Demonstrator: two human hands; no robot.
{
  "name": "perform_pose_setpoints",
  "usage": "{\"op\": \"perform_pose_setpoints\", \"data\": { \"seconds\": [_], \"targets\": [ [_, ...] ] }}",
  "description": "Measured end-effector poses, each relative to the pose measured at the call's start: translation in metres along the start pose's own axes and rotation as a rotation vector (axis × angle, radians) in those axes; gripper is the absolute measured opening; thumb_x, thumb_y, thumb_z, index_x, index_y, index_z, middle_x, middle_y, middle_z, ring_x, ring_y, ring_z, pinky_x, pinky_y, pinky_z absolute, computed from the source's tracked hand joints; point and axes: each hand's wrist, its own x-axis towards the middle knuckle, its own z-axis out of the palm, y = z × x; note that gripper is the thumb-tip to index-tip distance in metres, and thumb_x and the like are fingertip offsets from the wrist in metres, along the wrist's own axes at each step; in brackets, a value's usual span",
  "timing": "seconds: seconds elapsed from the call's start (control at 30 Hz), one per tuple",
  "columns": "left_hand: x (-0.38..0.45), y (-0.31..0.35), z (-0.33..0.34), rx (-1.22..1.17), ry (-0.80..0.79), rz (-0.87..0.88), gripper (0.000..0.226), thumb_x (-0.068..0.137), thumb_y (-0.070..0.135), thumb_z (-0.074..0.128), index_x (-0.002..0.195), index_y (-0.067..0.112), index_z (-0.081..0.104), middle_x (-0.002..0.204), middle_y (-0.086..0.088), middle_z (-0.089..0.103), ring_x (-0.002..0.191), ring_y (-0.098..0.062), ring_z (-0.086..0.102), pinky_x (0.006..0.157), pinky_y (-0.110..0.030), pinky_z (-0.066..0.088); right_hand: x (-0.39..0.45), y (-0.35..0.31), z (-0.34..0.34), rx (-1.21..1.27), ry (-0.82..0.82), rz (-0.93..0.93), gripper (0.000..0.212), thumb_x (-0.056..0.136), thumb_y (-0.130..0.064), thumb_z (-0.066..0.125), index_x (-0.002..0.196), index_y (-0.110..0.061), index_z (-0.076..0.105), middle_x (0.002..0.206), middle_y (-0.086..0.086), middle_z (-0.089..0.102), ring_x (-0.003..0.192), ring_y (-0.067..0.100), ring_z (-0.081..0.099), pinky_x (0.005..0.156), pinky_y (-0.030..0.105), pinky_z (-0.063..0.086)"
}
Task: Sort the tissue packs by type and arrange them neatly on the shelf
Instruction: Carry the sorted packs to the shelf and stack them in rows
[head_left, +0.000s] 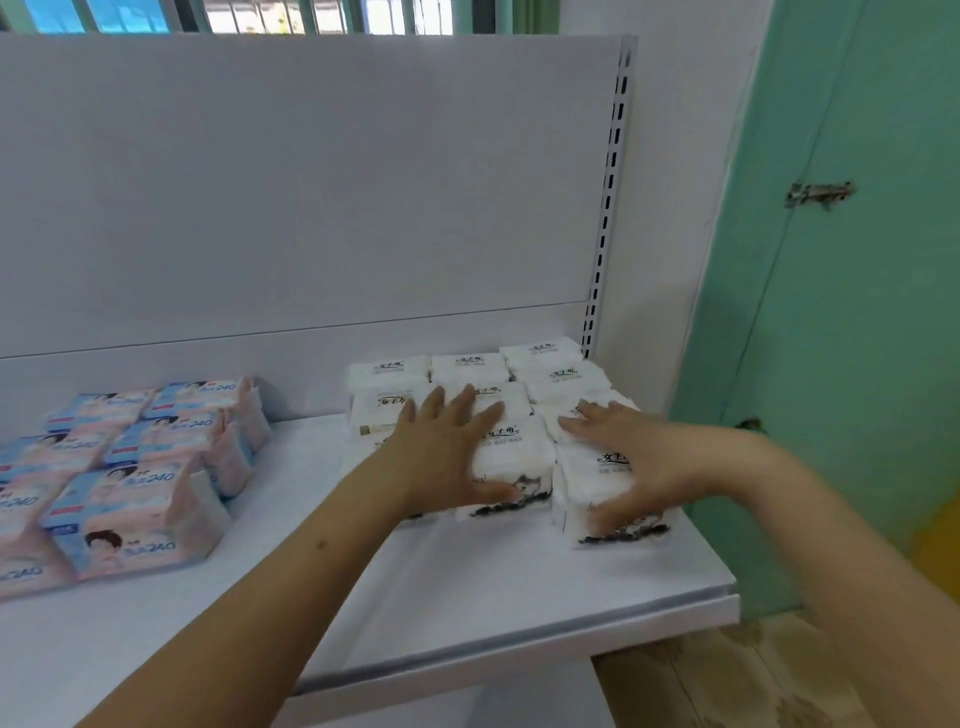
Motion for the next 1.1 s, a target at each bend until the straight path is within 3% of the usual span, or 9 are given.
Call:
{"op": "perform_pose_setpoints", "data": {
  "seconds": [0.17, 0.27, 0.37, 0.47, 0.57, 0.77, 0.87, 1.0, 1.1],
  "targets": [
    [0.015, -0.01, 0.007, 0.04, 0.159, -0.046, 0.103, 0.075, 0.077, 0.058, 0.157, 0.033, 0.013, 0.163, -0.006, 0.018, 0.148, -0.031, 0.022, 0.12, -0.049, 0.022, 0.005, -0.004, 0.026, -0.098, 0.12, 0.093, 0.132, 0.068, -0.055, 0.081, 0.152, -0.036, -0.018, 0.159, -0.01, -0.027, 0.149, 0.017, -0.018, 0.121, 0.052, 0.016],
    [0.016, -0.001, 0.013, 0.048, 0.17, -0.052, 0.099, 0.079, 0.074, 0.056, 0.157, 0.03, 0.012, 0.165, -0.008, 0.01, 0.15, -0.035, 0.015, 0.12, -0.053, 0.017, 0.009, 0.003, 0.03, -0.106, 0.213, 0.043, 0.128, 0.069, -0.055, 0.08, 0.154, -0.035, -0.014, 0.16, -0.012, -0.021, 0.149, 0.009, -0.014, 0.12, 0.047, 0.022],
    [0.015, 0.009, 0.02, 0.054, 0.2, 0.012, 0.101, 0.079, 0.078, 0.051, 0.157, 0.031, 0.007, 0.167, -0.005, 0.003, 0.153, -0.031, 0.005, 0.122, -0.053, 0.011, 0.008, 0.012, 0.033, -0.073, 0.261, -0.001, 0.126, 0.07, -0.057, 0.078, 0.154, -0.033, -0.011, 0.161, -0.015, -0.019, 0.148, 0.003, -0.013, 0.123, 0.038, 0.016],
    [0.014, 0.012, 0.024, 0.059, 0.245, 0.031, 0.09, 0.083, 0.076, 0.047, 0.156, 0.031, 0.018, 0.165, -0.002, 0.016, 0.152, -0.027, 0.013, 0.122, -0.05, 0.013, 0.009, 0.016, 0.039, -0.112, 0.288, 0.063, 0.128, 0.066, -0.068, 0.074, 0.153, -0.038, -0.015, 0.159, -0.007, -0.026, 0.149, 0.015, -0.019, 0.123, 0.046, 0.013],
    [0.011, 0.018, 0.03, 0.063, 0.29, -0.017, 0.081, 0.087, 0.07, 0.047, 0.153, 0.029, 0.025, 0.163, -0.004, 0.023, 0.15, -0.028, 0.019, 0.119, -0.051, 0.019, 0.011, 0.016, 0.04, -0.093, 0.277, 0.142, 0.127, 0.062, -0.072, 0.074, 0.15, -0.048, -0.015, 0.161, 0.004, -0.024, 0.15, 0.029, -0.013, 0.121, 0.052, 0.013],
    [0.018, 0.021, 0.03, 0.053, 0.296, -0.062, 0.078, 0.088, 0.068, 0.046, 0.151, 0.026, 0.026, 0.162, -0.007, 0.023, 0.149, -0.03, 0.02, 0.117, -0.053, 0.024, 0.01, 0.018, 0.035, 0.026, 0.312, 0.048, 0.13, 0.062, -0.062, 0.081, 0.153, -0.041, -0.009, 0.163, -0.006, -0.017, 0.151, 0.017, -0.005, 0.123, 0.044, 0.014],
    [0.009, 0.012, 0.018, 0.031, 0.235, -0.02, 0.091, 0.084, 0.076, 0.046, 0.156, 0.028, 0.016, 0.165, -0.003, 0.014, 0.152, -0.026, 0.011, 0.122, -0.052, 0.012, 0.005, 0.02, 0.035, 0.05, 0.335, 0.044, 0.132, 0.06, -0.063, 0.082, 0.154, -0.04, -0.008, 0.162, -0.007, -0.017, 0.151, 0.015, -0.008, 0.123, 0.04, 0.01],
    [-0.032, -0.025, -0.006, -0.031, 0.28, -0.236, 0.114, 0.067, 0.089, 0.051, 0.157, 0.032, 0.011, 0.165, -0.007, 0.013, 0.151, -0.036, 0.013, 0.12, -0.055, 0.019, 0.0, 0.027, 0.042, 0.007, 0.361, 0.15, 0.135, 0.056, -0.069, 0.08, 0.153, -0.041, -0.009, 0.162, -0.001, -0.02, 0.151, 0.024, -0.008, 0.122, 0.049, 0.015],
    [-0.064, -0.045, -0.013, -0.171, 0.111, -0.434, 0.123, 0.067, 0.076, 0.069, 0.158, 0.029, 0.0, 0.164, -0.014, 0.008, 0.145, -0.041, 0.025, 0.113, -0.05, 0.032, 0.0, 0.032, 0.047, 0.064, 0.366, 0.155, 0.134, 0.058, -0.06, 0.084, 0.155, -0.036, -0.004, 0.164, -0.001, -0.011, 0.151, 0.022, 0.007, 0.122, 0.042, 0.019]
  ]
}}
